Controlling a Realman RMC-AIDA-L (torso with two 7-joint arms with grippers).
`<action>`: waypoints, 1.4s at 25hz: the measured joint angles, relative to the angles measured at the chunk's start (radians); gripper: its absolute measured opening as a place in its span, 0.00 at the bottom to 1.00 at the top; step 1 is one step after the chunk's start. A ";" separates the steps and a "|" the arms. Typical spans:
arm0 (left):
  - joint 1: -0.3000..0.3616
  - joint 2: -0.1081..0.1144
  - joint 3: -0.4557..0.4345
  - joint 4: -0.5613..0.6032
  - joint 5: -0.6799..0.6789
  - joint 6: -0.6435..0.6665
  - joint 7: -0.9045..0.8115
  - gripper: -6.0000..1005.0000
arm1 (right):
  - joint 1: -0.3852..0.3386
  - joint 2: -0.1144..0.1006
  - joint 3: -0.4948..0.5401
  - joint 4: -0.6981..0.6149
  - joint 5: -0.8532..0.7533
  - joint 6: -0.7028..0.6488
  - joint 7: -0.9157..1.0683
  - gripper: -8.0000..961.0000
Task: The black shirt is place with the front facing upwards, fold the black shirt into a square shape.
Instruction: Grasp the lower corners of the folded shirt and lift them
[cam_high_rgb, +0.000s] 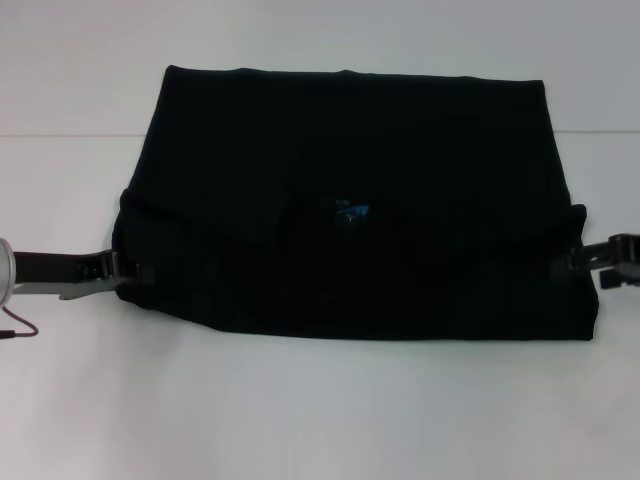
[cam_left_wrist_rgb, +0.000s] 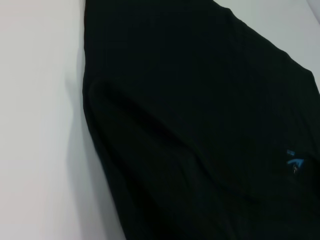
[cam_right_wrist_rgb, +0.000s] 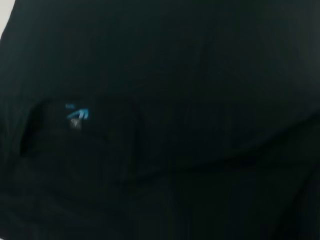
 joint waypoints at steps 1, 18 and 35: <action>0.000 -0.001 0.000 0.000 0.000 0.000 0.001 0.04 | 0.004 0.002 -0.008 0.012 0.001 0.005 -0.001 0.98; 0.000 -0.006 0.000 0.000 0.000 0.002 0.006 0.04 | 0.018 0.027 -0.022 0.059 0.001 0.053 -0.024 0.93; 0.000 -0.006 0.004 0.000 0.000 0.008 0.009 0.06 | 0.019 0.026 -0.022 0.060 -0.006 0.054 -0.030 0.33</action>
